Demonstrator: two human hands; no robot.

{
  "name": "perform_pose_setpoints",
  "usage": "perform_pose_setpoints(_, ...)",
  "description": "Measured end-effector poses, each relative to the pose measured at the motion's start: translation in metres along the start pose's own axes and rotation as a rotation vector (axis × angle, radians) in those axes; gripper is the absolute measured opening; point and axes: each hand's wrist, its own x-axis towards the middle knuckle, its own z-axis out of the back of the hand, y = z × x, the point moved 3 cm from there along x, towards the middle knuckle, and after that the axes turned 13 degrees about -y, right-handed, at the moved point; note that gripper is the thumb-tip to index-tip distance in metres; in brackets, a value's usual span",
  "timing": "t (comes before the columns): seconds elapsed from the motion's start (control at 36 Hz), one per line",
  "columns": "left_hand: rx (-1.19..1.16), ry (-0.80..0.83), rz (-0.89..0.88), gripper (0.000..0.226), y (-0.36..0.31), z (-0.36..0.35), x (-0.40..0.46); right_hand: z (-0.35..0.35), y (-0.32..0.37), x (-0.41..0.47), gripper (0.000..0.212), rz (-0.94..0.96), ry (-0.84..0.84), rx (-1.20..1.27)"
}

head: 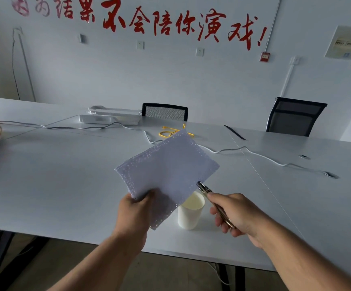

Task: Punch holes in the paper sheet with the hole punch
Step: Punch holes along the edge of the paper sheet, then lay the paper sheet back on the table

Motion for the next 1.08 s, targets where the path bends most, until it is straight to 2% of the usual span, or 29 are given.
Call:
perform_pose_setpoints(0.08, 0.001, -0.031, -0.002, 0.019, 0.0, 0.005, 0.004, 0.001, -0.001, 0.002, 0.048, 0.033, -0.071, -0.019)
perform_pose_setpoints(0.14, -0.006, -0.043, 0.004, 0.02, 0.0, 0.009, 0.007, 0.001, 0.001, 0.002, 0.048, 0.099, -0.137, -0.079)
perform_pose_setpoints(0.25, -0.035, -0.108, 0.017, 0.018, -0.001, 0.018, 0.015, -0.003, 0.005, -0.01, 0.042, 0.401, -0.301, -0.452)
perform_pose_setpoints(0.33, -0.072, -0.184, 0.037, 0.015, -0.005, 0.026, 0.02, -0.01, 0.006, -0.016, 0.033, 0.52, -0.281, -0.677)
perform_pose_setpoints(0.39, -0.102, -0.222, 0.076, 0.011, -0.008, 0.029, 0.023, -0.013, 0.005, -0.015, 0.034, 0.511, -0.254, -0.688)
perform_pose_setpoints(0.47, -0.146, -0.258, 0.127, 0.022, -0.013, 0.036, 0.029, -0.013, 0.006, -0.013, 0.034, 0.544, -0.292, -0.671)
perform_pose_setpoints(0.56, -0.171, -0.267, 0.169, 0.018, -0.012, 0.046, 0.036, -0.014, 0.004, -0.012, 0.034, 0.538, -0.255, -0.714)
perform_pose_setpoints(0.67, -0.271, -0.282, 0.235, 0.035, -0.009, 0.052, 0.049, -0.007, 0.008, -0.012, 0.041, 0.528, -0.304, -0.561)
perform_pose_setpoints(0.86, -0.354, -0.377, 0.422, 0.05, 0.005, 0.064, 0.088, 0.015, -0.021, 0.007, 0.037, 0.24, -0.307, -0.229)
perform_pose_setpoints(1.08, -0.337, -0.35, 0.514, 0.041, 0.008, 0.073, 0.078, 0.028, -0.074, 0.022, 0.036, 0.07, -0.487, -0.276)
